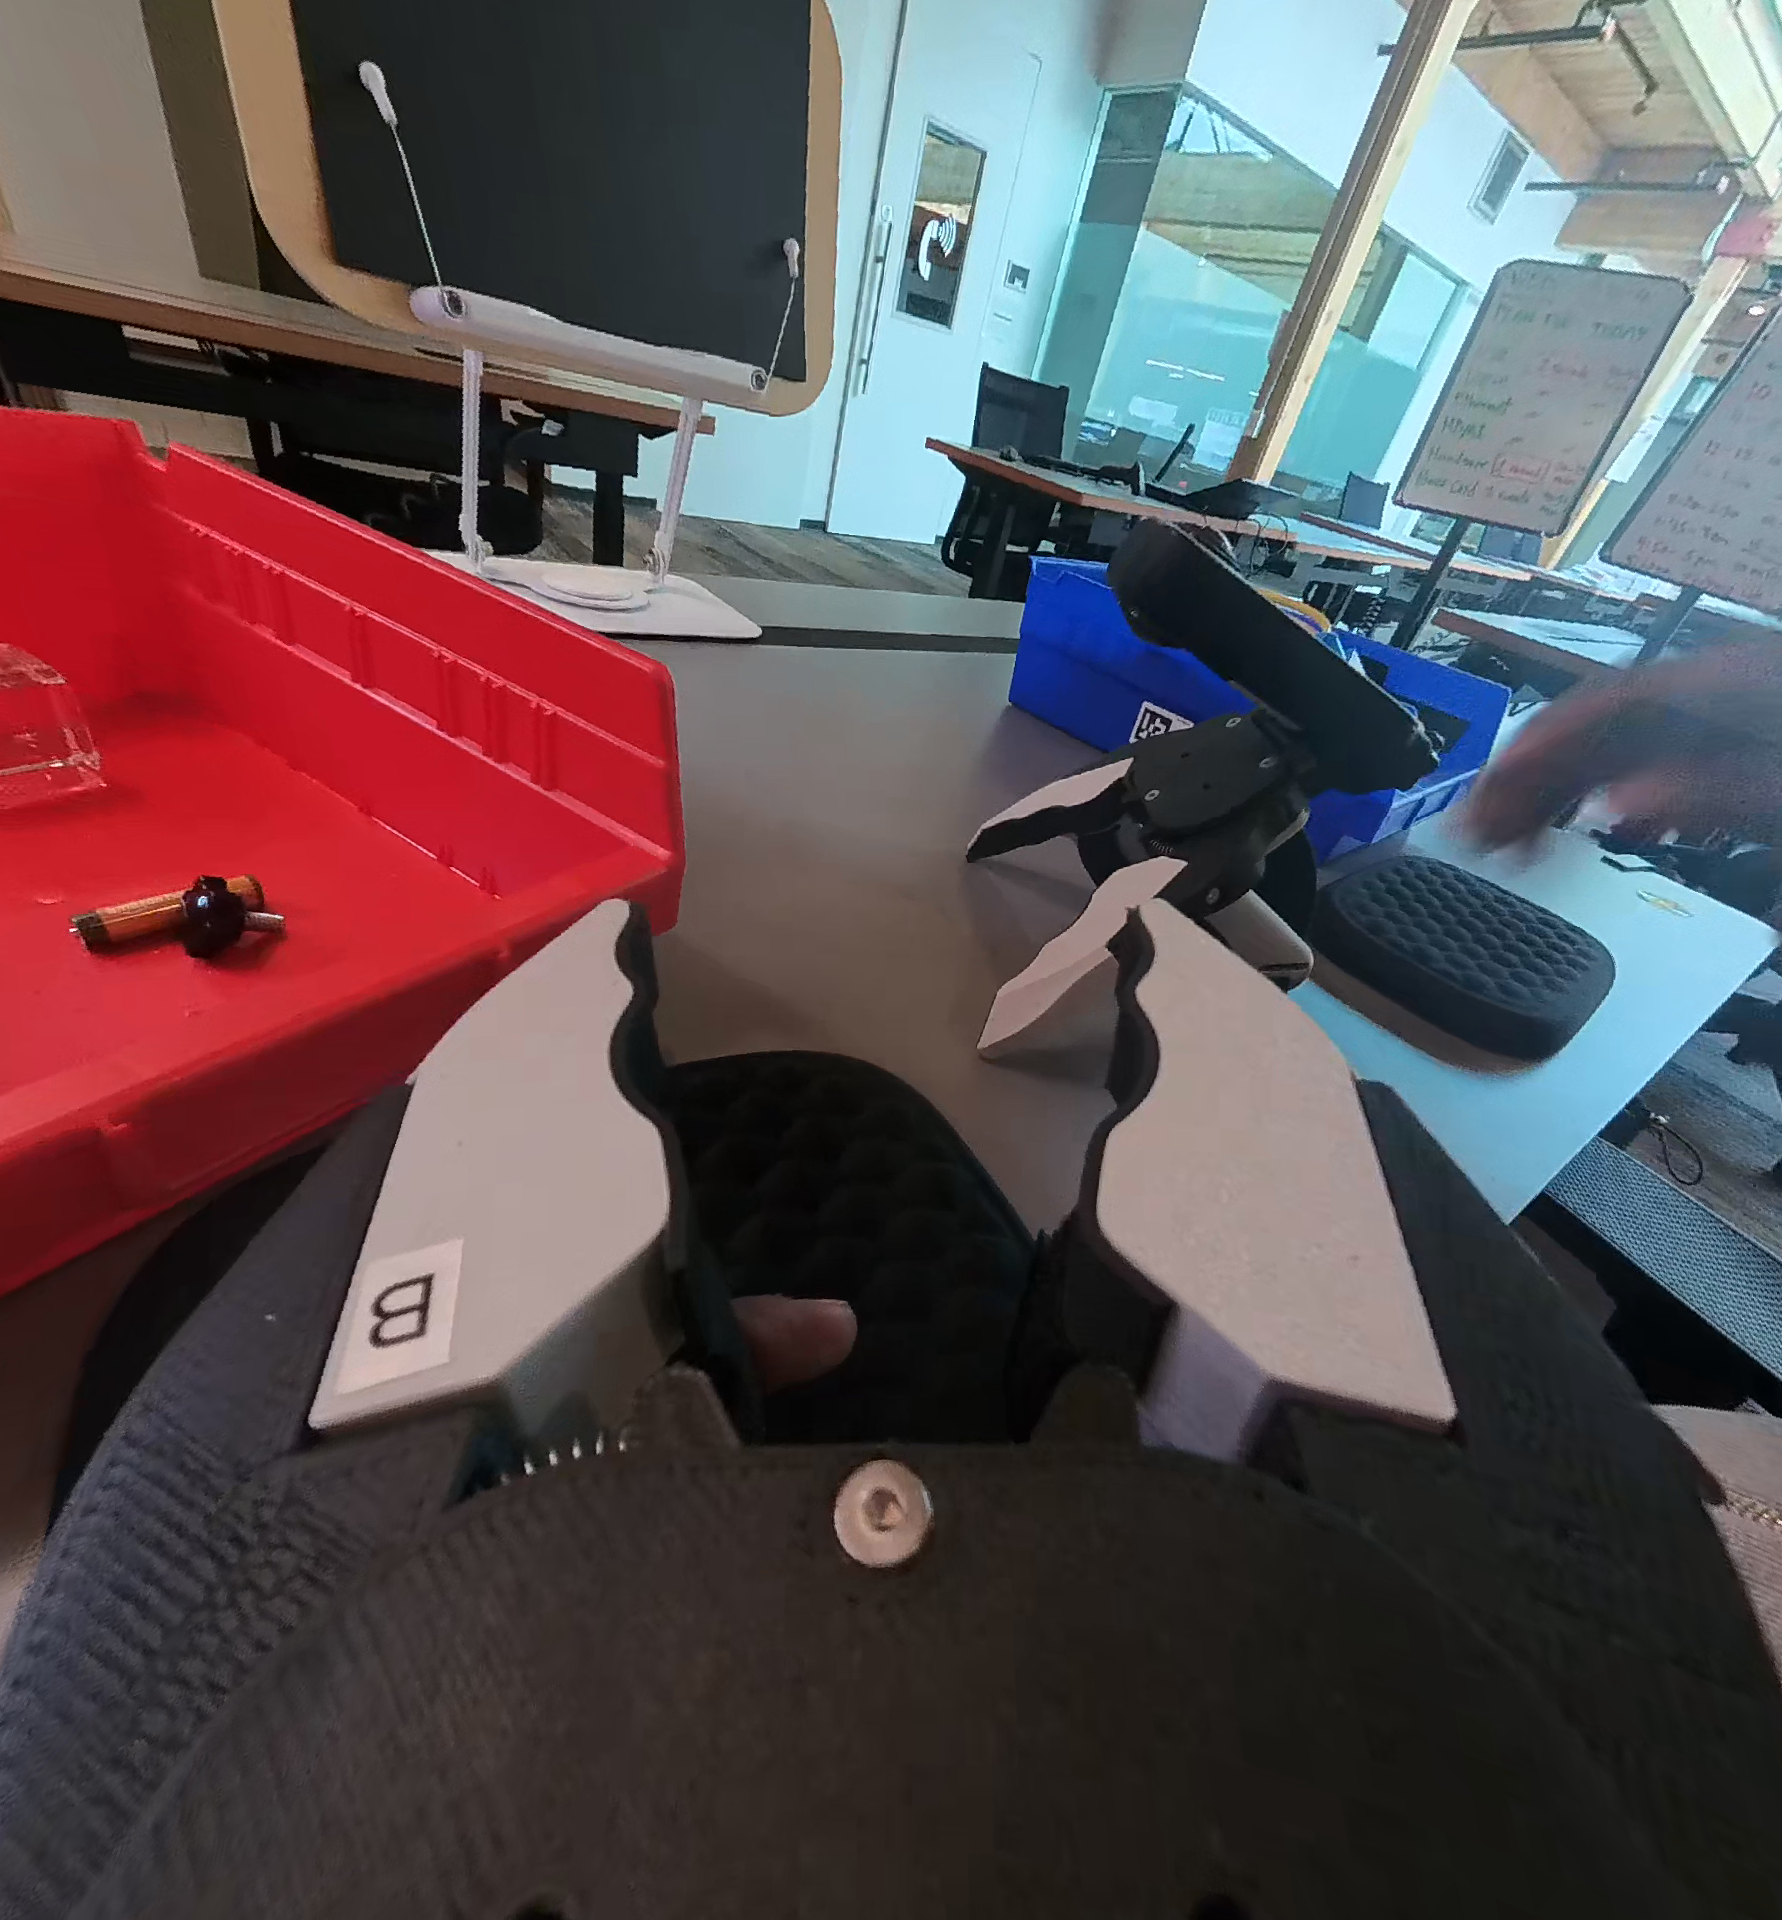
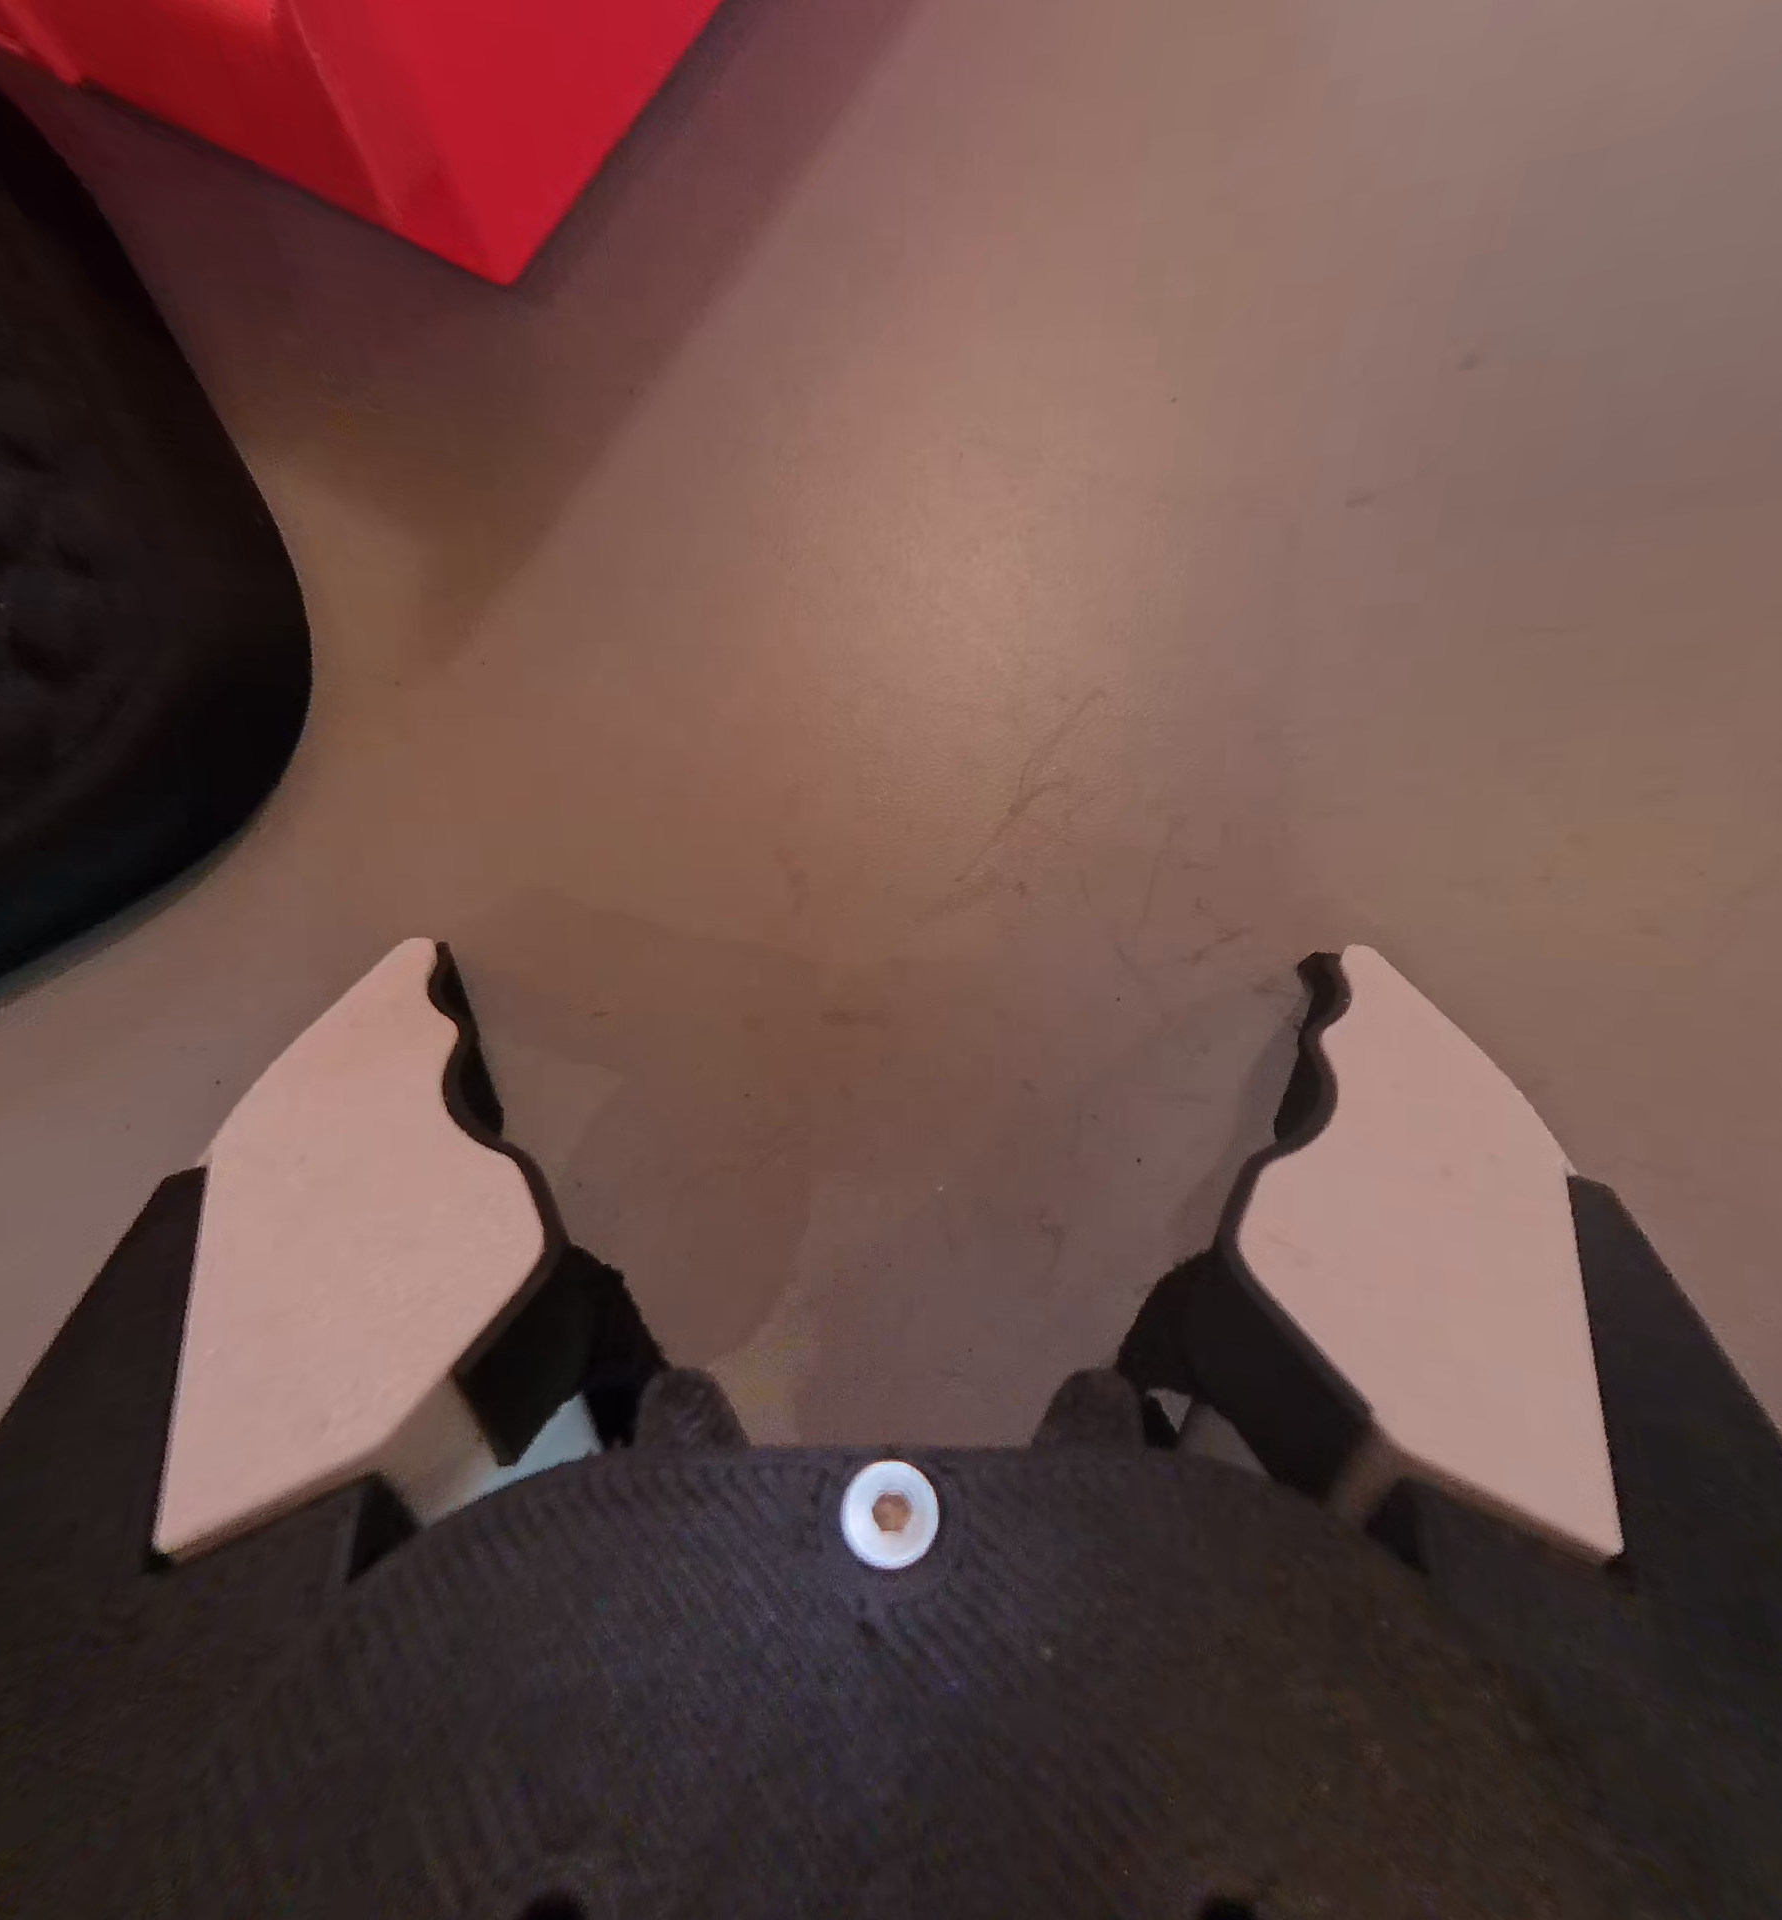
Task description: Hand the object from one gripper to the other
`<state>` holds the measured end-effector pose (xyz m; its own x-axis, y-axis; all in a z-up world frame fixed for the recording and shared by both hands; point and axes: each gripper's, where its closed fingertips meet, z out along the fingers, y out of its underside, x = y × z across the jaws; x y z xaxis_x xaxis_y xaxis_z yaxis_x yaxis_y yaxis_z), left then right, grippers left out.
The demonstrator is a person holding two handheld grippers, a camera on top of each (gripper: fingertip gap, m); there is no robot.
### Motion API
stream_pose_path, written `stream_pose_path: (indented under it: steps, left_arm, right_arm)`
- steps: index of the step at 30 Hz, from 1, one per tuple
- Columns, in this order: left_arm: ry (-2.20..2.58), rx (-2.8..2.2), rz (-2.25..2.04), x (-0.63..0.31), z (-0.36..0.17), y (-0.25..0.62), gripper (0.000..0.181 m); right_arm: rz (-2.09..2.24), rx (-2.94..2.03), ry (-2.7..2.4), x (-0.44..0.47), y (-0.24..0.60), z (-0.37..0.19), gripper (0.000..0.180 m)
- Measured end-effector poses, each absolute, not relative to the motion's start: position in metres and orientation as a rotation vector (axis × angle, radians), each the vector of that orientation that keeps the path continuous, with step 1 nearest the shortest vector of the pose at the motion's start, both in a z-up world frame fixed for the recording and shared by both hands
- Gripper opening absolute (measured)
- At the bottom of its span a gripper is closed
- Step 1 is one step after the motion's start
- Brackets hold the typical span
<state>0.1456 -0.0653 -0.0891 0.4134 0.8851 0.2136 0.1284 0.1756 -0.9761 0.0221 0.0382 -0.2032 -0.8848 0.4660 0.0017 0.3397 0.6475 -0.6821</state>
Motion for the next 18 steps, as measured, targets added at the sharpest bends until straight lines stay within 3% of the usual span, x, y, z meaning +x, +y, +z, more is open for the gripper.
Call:
stream_pose_path:
  steps: [18]
  left_arm:
    - [-1.056,-1.432,0.754,0.138,-0.088,-0.061,0.085]
  right_arm:
    - [1.059,-0.660,-2.690,0.022,0.038,-0.204,0.146]
